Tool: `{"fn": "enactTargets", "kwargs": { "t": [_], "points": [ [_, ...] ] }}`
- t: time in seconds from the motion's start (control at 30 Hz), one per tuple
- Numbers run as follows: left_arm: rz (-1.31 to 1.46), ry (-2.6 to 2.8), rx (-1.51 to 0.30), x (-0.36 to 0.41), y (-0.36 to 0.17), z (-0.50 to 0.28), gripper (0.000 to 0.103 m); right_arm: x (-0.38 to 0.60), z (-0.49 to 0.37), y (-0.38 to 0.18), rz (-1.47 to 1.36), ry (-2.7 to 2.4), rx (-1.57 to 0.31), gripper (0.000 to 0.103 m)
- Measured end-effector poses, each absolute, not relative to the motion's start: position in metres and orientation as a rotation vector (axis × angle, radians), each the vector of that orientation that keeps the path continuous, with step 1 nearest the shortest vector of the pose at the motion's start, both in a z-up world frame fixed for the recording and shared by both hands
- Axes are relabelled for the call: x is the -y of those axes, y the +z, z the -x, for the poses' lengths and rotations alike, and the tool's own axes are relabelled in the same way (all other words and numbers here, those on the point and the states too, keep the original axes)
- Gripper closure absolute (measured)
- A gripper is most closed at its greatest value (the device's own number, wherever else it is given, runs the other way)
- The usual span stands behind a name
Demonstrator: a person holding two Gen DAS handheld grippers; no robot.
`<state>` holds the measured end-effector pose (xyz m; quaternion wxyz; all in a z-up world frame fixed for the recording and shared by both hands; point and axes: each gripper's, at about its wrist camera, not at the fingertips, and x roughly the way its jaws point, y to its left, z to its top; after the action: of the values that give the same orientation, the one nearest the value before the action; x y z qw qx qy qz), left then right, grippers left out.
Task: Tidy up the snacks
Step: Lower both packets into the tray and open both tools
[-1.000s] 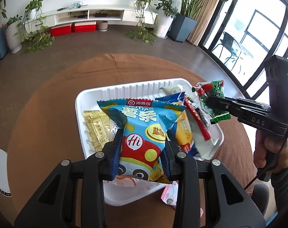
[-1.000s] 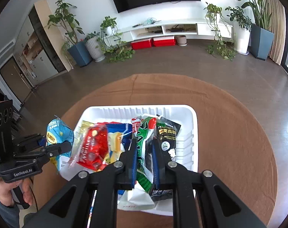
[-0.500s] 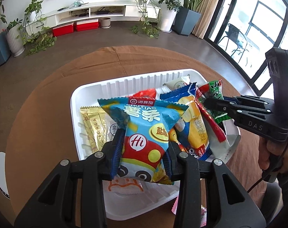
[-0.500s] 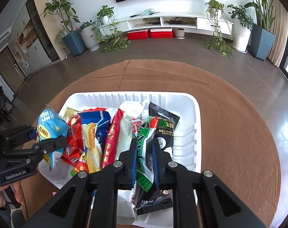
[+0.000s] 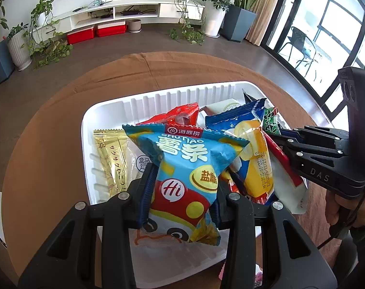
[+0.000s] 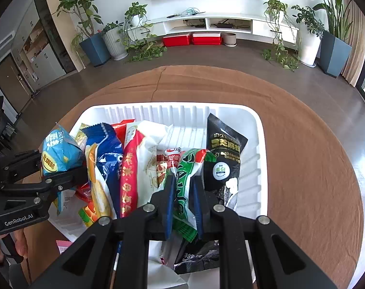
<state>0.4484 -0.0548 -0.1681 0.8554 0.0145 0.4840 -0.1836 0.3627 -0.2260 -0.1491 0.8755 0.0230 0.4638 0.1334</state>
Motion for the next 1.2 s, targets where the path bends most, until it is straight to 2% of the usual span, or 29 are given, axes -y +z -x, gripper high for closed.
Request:
{"fn": "enactTargets", "kwargs": {
  "t": [0.37, 0.43, 0.53, 0.57, 0.77, 1.03, 1.2],
  "points": [
    [0.006, -0.4, -1.007, 0.055, -0.185, -0.458, 0.064, 0.23, -0.361, -0.152, -0.053, 0.288, -0.971, 0.087],
    [0.007, -0.394, -1.005, 0.054, -0.184, -0.46, 0.063, 0.229, -0.363, -0.149, -0.048, 0.285, -0.983, 0.083],
    [0.014, -0.382, -0.999, 0.054, -0.182, -0.462, 0.045, 0.225, -0.363, -0.14, -0.031, 0.283, -0.976, 0.067],
    [0.007, -0.386, -0.995, 0.056, -0.181, -0.461, 0.04, 0.224, -0.362, -0.137, -0.02, 0.278, -0.968, 0.066],
    [-0.031, -0.38, -0.98, 0.06, -0.176, -0.461, 0.036, 0.223, -0.358, -0.129, -0.013, 0.267, -0.949, 0.059],
    [-0.02, -0.365, -0.965, 0.051, -0.167, -0.455, 0.032, 0.233, -0.352, -0.112, -0.043, 0.258, -0.9, 0.042],
    [-0.023, -0.36, -0.944, 0.055, -0.159, -0.447, 0.026, 0.235, -0.342, -0.101, -0.047, 0.259, -0.865, 0.037]
  ]
}}
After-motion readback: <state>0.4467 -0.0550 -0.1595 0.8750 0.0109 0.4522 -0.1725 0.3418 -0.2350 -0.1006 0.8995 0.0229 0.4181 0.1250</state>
